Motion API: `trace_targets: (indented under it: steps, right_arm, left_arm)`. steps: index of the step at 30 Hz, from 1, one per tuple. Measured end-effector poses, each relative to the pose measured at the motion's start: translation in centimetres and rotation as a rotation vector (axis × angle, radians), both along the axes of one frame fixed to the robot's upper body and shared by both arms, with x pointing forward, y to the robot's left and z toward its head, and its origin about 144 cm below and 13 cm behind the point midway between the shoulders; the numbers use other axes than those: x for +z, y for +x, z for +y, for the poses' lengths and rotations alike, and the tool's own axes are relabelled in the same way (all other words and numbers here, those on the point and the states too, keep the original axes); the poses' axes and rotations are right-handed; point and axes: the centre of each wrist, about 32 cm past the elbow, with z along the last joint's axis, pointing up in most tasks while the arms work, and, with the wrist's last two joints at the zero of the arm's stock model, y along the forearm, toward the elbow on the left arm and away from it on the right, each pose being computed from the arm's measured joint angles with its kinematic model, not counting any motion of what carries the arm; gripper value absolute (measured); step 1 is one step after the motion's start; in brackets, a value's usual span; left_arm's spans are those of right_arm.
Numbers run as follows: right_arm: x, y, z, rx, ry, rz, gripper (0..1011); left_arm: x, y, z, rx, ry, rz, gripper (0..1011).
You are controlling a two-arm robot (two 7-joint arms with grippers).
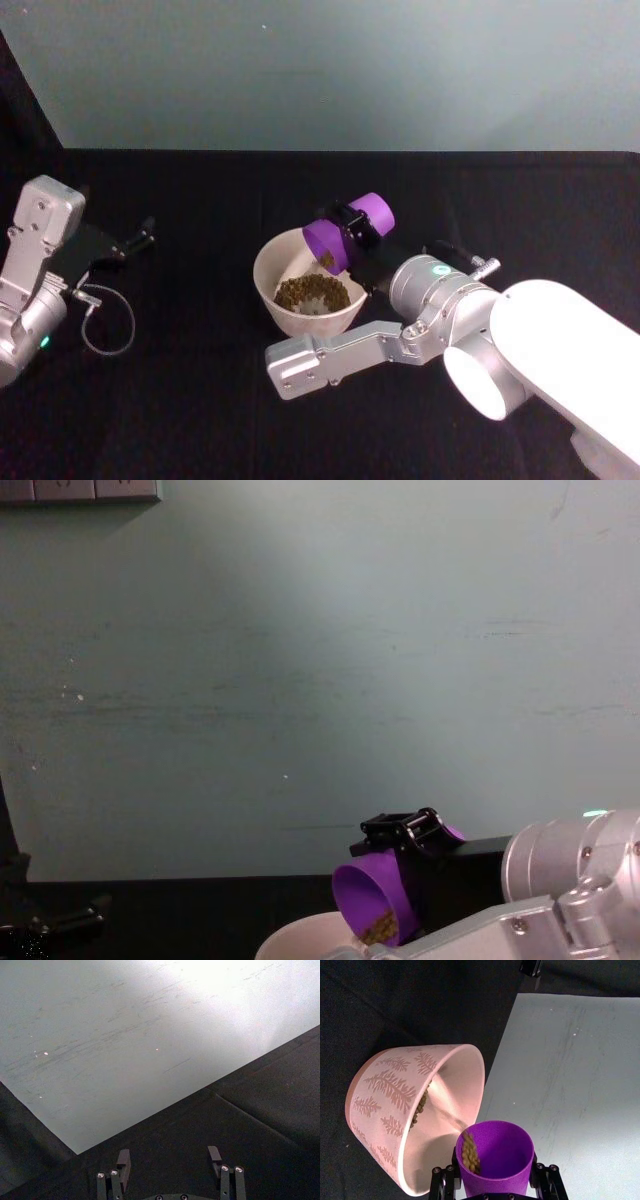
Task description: Pick up the cup and pour the mung beans from the cup into the bowl.
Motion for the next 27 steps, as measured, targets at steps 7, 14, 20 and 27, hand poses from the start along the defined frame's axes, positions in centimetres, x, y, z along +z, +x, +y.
trace_targets:
  steps: [7, 14, 20, 27]
  right_arm:
    - [-0.03, -0.01, 0.06, 0.0, -0.006, -0.005, 735]
    - [-0.07, -0.05, 0.1, -0.001, -0.011, -0.01, 736]
    - [-0.11, -0.1, 0.11, -0.001, -0.014, -0.012, 735]
    - [-0.16, -0.13, 0.14, 0.002, -0.028, -0.02, 735]
  left_arm:
    - [0.0, 0.0, 0.0, 0.0, 0.0, 0.0, 1000]
    - [0.0, 0.0, 0.0, 0.0, 0.0, 0.0, 1000]
    - [0.0, 0.0, 0.0, 0.0, 0.0, 0.0, 1000]
    - [0.0, 0.0, 0.0, 0.0, 0.0, 0.0, 1000]
